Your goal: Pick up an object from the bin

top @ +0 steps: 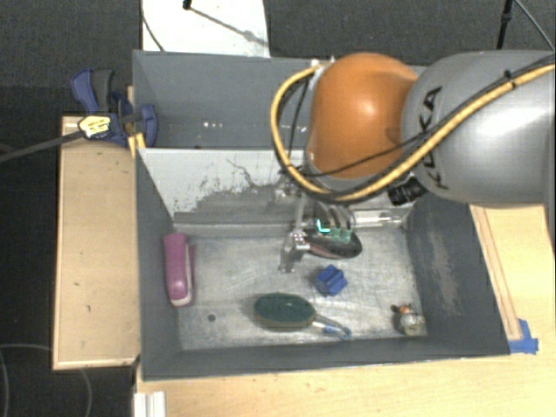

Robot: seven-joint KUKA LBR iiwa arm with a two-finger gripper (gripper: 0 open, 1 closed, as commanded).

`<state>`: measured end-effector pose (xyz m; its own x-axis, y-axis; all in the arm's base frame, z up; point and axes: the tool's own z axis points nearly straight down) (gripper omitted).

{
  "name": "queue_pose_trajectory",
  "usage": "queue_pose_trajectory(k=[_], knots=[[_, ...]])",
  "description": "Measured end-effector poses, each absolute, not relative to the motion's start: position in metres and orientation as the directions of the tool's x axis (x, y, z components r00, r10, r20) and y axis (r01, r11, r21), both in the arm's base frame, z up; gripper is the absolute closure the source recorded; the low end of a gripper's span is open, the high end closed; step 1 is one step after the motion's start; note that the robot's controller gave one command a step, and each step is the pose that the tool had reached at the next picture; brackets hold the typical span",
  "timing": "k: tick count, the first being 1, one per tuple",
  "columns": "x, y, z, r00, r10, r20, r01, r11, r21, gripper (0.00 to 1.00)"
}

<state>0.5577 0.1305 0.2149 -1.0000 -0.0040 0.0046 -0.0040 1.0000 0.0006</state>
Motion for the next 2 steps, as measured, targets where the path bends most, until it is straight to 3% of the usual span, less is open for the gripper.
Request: queue_pose_trajectory(k=[1, 2], knots=[[0.4763, 0.1039, 0.1255, -0.999, -0.045, 0.012, -0.045, 0.999, -0.002, 0.00], [0.4810, 0.1051, 0.1299, -0.999, -0.040, -0.001, -0.040, 0.999, 0.001, 1.00]])
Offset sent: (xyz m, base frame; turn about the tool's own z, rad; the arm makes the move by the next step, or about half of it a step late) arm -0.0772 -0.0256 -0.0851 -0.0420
